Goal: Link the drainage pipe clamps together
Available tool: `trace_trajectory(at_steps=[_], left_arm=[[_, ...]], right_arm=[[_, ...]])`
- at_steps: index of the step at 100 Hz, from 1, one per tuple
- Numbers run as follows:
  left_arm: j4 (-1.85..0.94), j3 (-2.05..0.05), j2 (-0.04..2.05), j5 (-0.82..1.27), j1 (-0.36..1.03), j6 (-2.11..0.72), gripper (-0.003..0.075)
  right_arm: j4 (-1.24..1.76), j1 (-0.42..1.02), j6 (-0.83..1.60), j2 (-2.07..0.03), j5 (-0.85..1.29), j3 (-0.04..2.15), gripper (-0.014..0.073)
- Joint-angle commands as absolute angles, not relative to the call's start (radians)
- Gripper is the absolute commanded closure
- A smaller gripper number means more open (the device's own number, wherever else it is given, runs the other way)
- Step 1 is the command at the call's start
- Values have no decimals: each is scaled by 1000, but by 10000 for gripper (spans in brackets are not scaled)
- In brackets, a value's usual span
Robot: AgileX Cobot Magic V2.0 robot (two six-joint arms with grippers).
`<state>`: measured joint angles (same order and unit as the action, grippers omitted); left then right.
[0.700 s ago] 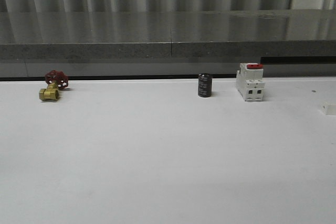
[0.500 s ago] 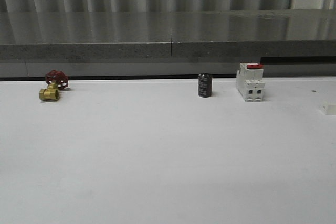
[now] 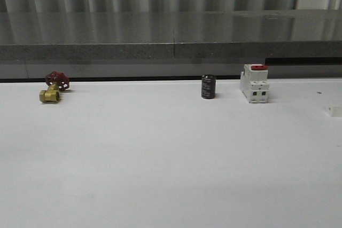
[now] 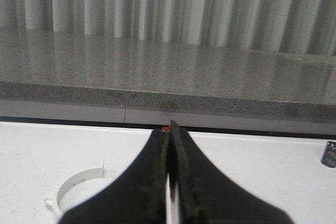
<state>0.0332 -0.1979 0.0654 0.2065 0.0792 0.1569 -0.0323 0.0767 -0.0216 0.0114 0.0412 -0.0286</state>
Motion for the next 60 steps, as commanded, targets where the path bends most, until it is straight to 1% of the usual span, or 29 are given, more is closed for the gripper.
trace_trajectory(at_steps=[1,17,26,41,60], left_arm=[[23,-327,166,238,78,167,741],[25,-506,366,436,78,167,741],[45,-582,472,514,78,167,741],[52,-648,608,548,78,167,741],[48,-651,709,550,78,167,741]], right_arm=[[-44,72,-21,25,-42,-9,661],[-44,72,-21,25,-42,-9,661],[-44,72,-21,25,-42,-9,661],[-44,72,-21,25,-42,-9,661],[-44,72,-21,25,-42,-9,661]])
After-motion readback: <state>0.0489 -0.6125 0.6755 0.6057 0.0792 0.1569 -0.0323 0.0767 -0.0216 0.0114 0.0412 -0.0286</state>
